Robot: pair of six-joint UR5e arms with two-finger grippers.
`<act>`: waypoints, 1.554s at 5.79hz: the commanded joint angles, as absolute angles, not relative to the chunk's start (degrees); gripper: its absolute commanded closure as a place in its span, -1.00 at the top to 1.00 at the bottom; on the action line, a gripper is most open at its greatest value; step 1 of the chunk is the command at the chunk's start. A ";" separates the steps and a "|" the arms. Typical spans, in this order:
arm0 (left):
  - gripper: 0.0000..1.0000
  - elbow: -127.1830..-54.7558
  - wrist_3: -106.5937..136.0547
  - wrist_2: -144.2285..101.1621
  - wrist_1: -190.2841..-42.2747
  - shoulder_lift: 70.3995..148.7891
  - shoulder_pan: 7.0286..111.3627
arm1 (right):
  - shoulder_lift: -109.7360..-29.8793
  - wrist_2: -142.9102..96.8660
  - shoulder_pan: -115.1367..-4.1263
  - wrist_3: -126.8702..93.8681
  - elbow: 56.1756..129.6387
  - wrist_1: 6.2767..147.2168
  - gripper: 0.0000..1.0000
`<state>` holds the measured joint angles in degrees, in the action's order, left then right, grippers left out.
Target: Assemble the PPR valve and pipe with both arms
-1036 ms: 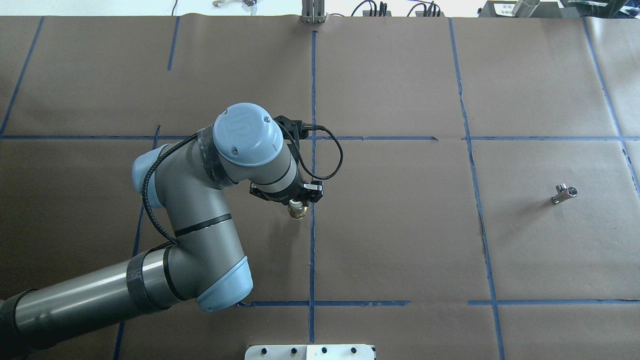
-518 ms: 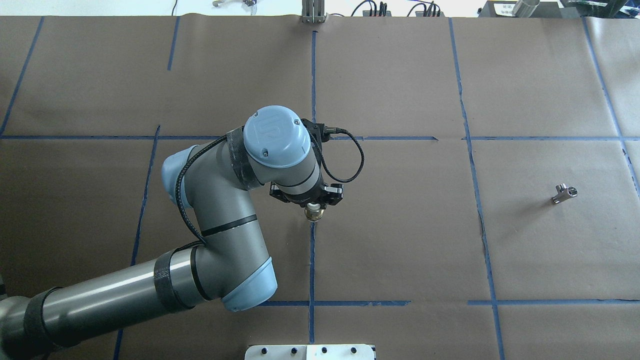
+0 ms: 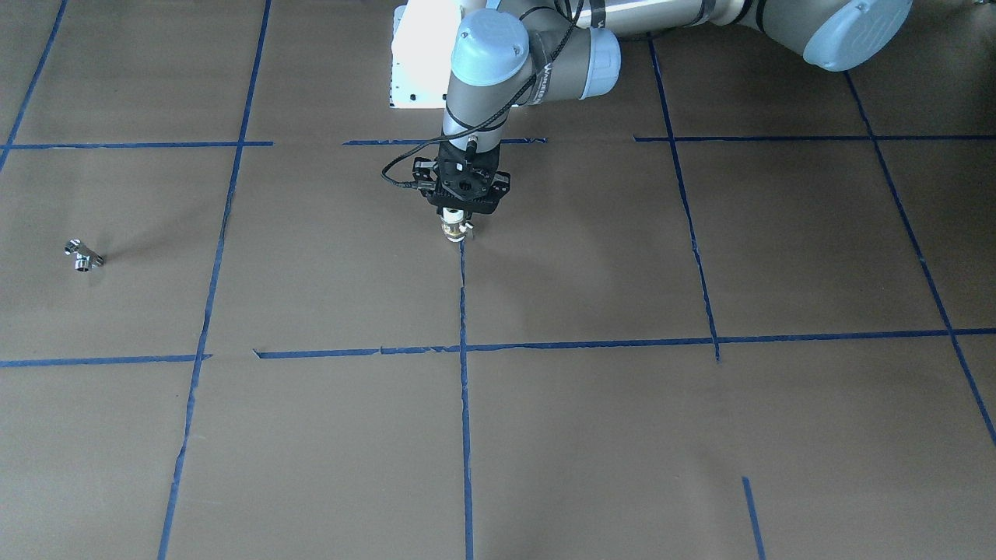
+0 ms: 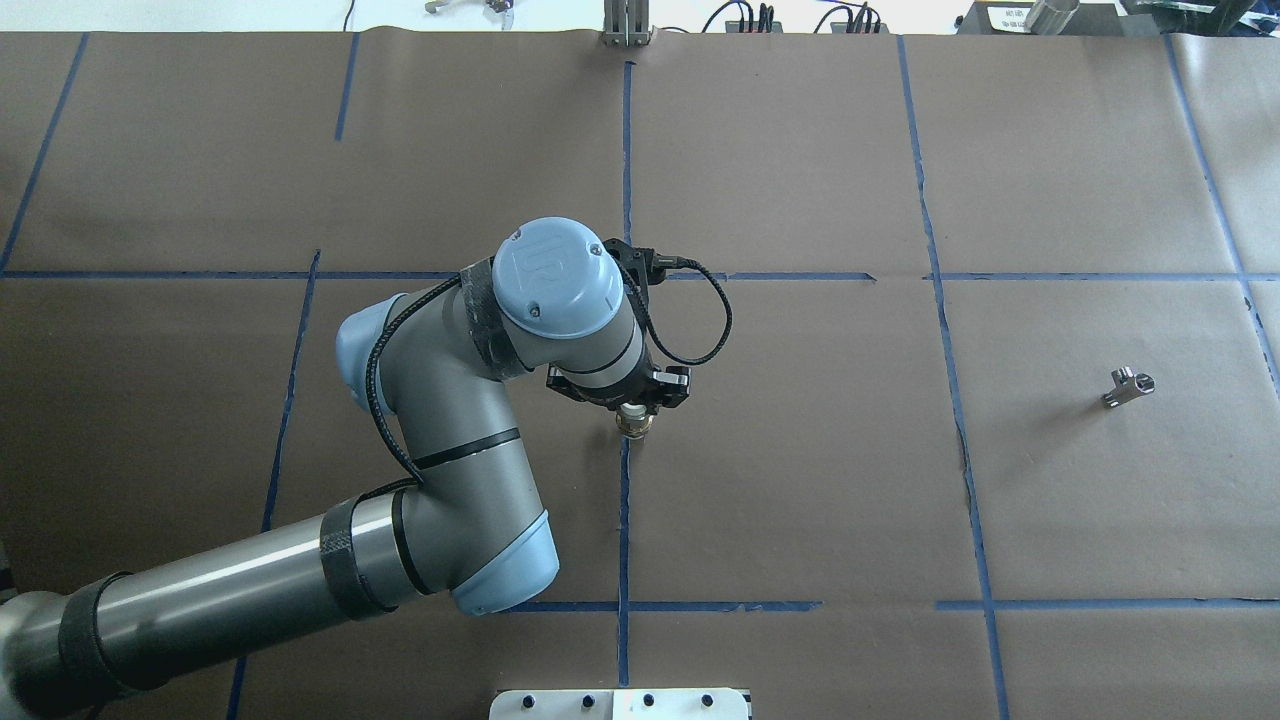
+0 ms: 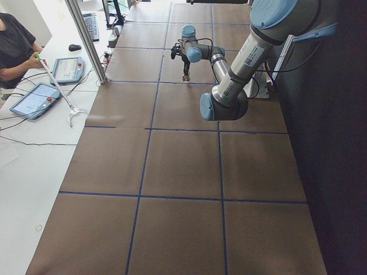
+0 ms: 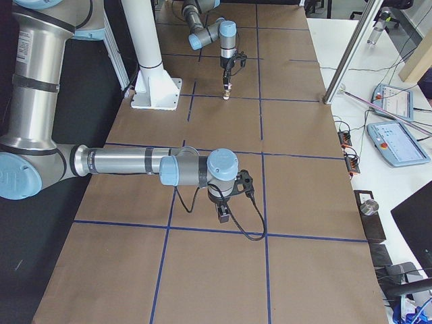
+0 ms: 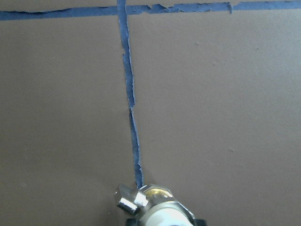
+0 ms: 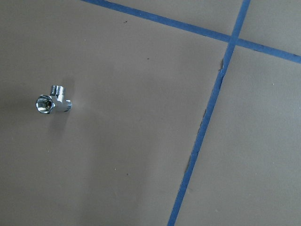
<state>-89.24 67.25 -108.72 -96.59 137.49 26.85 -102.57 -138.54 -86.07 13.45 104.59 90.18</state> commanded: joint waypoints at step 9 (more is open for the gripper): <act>0.42 -88.86 65.13 -107.93 -97.56 137.02 26.63 | -102.57 -138.60 -85.96 13.54 104.68 90.18 1.00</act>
